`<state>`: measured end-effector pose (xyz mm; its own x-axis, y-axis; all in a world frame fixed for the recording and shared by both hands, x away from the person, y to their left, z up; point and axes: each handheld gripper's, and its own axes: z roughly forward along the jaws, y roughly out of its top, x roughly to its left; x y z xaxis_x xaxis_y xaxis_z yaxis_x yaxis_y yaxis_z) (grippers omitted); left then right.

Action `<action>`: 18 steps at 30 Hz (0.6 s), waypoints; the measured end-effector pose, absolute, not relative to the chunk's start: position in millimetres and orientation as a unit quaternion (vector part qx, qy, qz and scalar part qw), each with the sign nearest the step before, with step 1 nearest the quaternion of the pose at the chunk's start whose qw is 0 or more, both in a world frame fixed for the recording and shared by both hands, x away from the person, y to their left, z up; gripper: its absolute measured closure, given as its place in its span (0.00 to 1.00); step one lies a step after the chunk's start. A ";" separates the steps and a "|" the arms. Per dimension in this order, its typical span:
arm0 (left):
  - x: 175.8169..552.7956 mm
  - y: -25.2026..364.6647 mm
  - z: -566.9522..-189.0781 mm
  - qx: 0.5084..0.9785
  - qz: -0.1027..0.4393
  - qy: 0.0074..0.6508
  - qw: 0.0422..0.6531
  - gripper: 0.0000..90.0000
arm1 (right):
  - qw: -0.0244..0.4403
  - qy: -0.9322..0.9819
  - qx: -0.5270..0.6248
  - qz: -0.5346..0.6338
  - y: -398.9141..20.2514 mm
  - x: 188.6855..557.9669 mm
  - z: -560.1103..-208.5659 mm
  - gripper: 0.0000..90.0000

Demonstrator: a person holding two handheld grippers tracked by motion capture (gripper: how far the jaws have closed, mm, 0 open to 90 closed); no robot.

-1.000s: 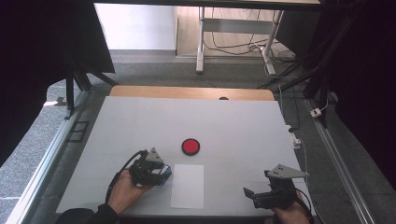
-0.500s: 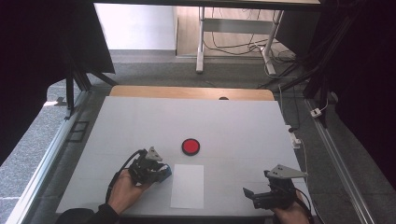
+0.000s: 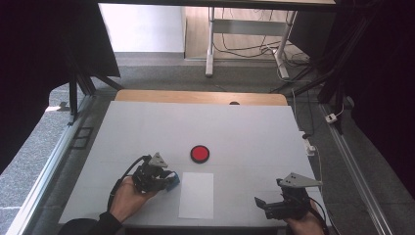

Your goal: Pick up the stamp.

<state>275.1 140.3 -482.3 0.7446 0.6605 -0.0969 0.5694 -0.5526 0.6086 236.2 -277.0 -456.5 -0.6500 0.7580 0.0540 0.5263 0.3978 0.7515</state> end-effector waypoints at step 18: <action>281.0 153.5 -450.2 0.863 0.044 0.312 0.394 0.78 | 0.150 0.823 0.391 0.384 -276.9 236.5 -456.6 0.00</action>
